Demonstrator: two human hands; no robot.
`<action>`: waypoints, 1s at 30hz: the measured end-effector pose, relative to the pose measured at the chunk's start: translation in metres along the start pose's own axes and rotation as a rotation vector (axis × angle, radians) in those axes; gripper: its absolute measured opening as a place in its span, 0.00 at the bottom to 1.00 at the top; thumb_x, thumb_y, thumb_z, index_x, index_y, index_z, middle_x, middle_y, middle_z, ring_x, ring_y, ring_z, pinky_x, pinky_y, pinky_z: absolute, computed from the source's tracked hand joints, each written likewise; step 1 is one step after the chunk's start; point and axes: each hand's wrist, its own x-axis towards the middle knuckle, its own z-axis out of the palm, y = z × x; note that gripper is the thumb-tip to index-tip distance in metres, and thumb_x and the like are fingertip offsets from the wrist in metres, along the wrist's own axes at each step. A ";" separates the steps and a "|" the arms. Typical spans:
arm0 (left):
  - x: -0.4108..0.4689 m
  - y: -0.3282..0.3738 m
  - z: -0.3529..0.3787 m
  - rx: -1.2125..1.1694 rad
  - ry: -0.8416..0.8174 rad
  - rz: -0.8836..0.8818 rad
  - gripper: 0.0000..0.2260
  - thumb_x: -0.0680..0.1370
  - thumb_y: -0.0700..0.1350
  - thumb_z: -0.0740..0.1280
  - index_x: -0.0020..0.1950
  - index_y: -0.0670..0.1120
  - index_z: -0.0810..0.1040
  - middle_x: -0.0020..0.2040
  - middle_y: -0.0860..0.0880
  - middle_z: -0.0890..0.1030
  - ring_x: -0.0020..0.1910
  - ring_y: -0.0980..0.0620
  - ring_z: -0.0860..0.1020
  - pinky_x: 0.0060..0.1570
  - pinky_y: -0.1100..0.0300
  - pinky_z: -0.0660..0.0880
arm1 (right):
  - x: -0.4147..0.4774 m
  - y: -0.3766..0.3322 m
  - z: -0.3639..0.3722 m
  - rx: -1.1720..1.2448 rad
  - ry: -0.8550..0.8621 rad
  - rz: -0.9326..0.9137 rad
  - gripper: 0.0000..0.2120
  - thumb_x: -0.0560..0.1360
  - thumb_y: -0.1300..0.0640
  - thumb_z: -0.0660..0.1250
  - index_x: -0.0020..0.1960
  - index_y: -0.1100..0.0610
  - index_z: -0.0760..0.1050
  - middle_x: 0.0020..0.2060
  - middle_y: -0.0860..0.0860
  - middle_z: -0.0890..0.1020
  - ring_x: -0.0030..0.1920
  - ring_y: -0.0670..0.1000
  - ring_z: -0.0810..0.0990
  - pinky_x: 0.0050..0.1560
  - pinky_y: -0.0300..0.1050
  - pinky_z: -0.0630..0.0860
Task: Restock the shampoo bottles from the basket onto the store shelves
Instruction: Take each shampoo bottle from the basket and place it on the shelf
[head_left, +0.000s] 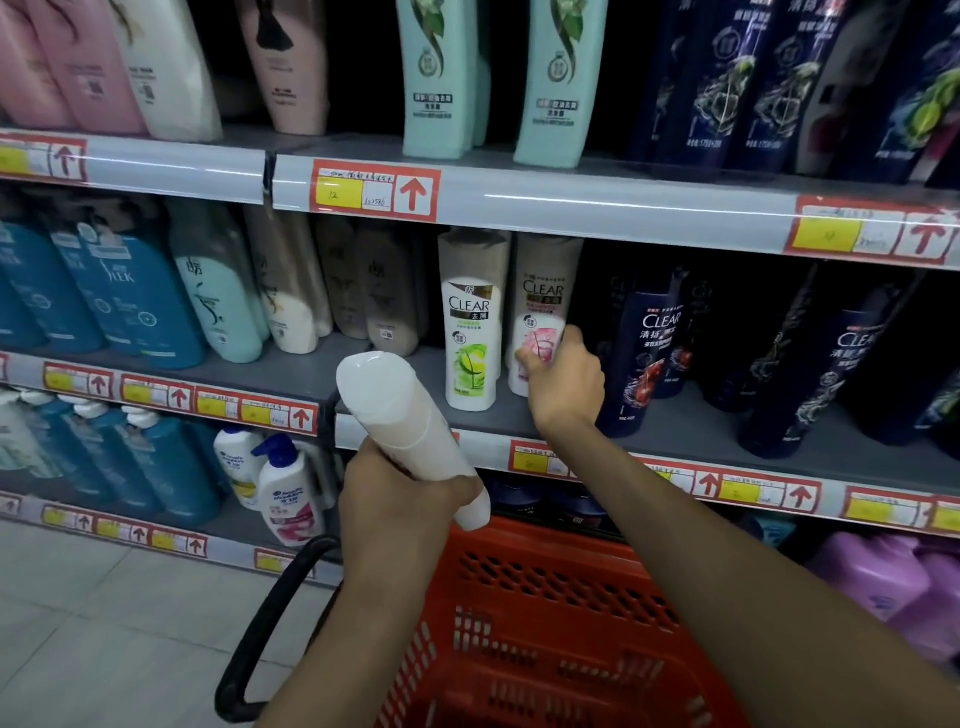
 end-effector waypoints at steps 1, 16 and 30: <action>0.001 0.000 0.000 -0.001 -0.003 -0.002 0.22 0.64 0.33 0.82 0.50 0.49 0.78 0.44 0.53 0.82 0.44 0.56 0.81 0.40 0.58 0.76 | 0.000 0.000 0.001 0.009 0.017 -0.007 0.19 0.77 0.47 0.72 0.59 0.59 0.72 0.55 0.59 0.82 0.54 0.63 0.81 0.48 0.54 0.76; 0.001 -0.004 0.009 0.077 -0.013 0.026 0.23 0.64 0.35 0.83 0.52 0.49 0.78 0.46 0.54 0.82 0.45 0.57 0.80 0.38 0.62 0.73 | -0.003 0.007 0.005 0.078 0.043 -0.033 0.23 0.75 0.55 0.76 0.64 0.57 0.70 0.59 0.57 0.81 0.57 0.62 0.81 0.53 0.56 0.79; -0.001 0.041 0.058 0.384 0.155 0.301 0.25 0.63 0.58 0.83 0.52 0.49 0.79 0.48 0.51 0.86 0.48 0.49 0.84 0.44 0.52 0.82 | -0.070 0.037 -0.083 0.237 -0.415 -0.289 0.22 0.71 0.69 0.69 0.59 0.49 0.80 0.47 0.45 0.84 0.46 0.42 0.83 0.42 0.37 0.81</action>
